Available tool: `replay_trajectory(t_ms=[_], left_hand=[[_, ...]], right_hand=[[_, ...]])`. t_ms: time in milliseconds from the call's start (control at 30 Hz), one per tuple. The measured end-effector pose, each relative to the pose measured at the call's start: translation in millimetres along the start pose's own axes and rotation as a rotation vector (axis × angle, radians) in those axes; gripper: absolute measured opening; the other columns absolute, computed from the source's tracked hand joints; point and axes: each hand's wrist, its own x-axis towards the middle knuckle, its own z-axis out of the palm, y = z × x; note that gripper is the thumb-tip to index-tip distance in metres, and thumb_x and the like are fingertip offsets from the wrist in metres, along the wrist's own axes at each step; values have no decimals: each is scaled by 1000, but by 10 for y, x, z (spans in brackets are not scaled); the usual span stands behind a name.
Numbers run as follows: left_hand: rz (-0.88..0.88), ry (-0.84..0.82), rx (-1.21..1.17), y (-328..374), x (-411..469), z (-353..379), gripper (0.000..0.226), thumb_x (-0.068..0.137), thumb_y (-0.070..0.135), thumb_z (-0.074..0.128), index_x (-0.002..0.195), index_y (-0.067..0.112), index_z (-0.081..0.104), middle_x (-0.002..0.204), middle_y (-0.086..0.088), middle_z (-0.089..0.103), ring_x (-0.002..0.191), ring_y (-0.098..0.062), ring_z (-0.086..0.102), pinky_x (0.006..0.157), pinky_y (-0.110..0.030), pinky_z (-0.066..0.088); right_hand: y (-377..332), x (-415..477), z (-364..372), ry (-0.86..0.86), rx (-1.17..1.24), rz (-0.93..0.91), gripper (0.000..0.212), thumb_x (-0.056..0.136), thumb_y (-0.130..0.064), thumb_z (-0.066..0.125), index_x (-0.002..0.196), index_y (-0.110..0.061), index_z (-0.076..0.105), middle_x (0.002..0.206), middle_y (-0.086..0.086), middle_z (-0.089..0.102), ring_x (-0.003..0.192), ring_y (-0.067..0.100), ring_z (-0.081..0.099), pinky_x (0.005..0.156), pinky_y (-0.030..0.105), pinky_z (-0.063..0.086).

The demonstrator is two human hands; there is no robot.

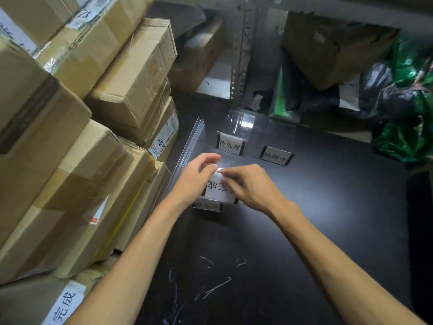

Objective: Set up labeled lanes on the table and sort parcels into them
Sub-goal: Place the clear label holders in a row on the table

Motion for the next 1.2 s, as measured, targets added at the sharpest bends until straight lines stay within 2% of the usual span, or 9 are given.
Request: replay_trajectory(t_ms=[100,433,600,667,733,800,1000,1100,1200], left_hand=[[69,-29,-9,176,19,45,23,89,26,63,111,33,65,113,10,69,111,-5,62,93,-14,48],[164,-284,10,816,91,702,26,97,15,67,118,29,73,106,2,77,93,-6,68,85,-27,55],[200,-101,-72,886,113,1242,46,89,34,71,133,32,58,128,9,63,111,0,60,95,-12,44],[144,-109,-106,872,96,1383,55,78,48,73,129,34,57,130,6,61,117,-8,60,101,-21,47],[103,-222,-159,852,86,1517,47,78,38,76,121,24,63,116,1,70,106,-16,68,94,-33,54],[95,-322,-213,880,92,1667,26,90,14,71,115,11,65,99,-2,76,88,-17,72,83,-30,57],[198,-330,-60,1111,257,1942,28,100,-7,47,107,15,63,95,-3,68,81,-8,61,79,-23,54],[230,-333,59,1135,394,2053,18,101,2,46,107,11,60,96,-6,65,87,-12,57,85,-29,51],[273,-305,192,1057,576,2175,18,98,15,44,107,20,58,99,3,66,95,-20,59,90,-41,48]], right_hand=[[60,-84,-344,64,145,50,19,99,-25,63,110,-28,78,89,-5,78,84,13,70,79,38,56],[398,-655,-1237,-79,483,282,14,93,-17,72,107,-19,76,96,-4,79,93,8,74,81,24,58],[740,-959,-1326,229,668,382,9,97,-8,66,105,-11,67,94,8,79,90,19,73,78,39,55],[852,-1073,-1331,391,870,424,8,98,-2,63,104,-8,62,95,10,78,91,22,75,78,38,61],[946,-1168,-1333,515,1090,419,9,99,0,59,104,-7,56,97,10,77,93,25,76,77,37,62],[1052,-1235,-1356,571,1199,407,15,99,2,57,104,-10,51,97,10,77,93,27,76,74,36,62],[1420,-1384,-1622,424,988,425,59,95,1,62,140,-35,47,108,11,75,98,25,74,76,35,62],[1621,-1380,-1746,398,736,372,35,94,-10,70,124,-28,66,115,1,74,111,17,68,89,31,59],[1820,-1338,-1742,401,569,353,13,92,-11,74,102,-19,73,102,-9,78,99,8,72,92,28,54]])
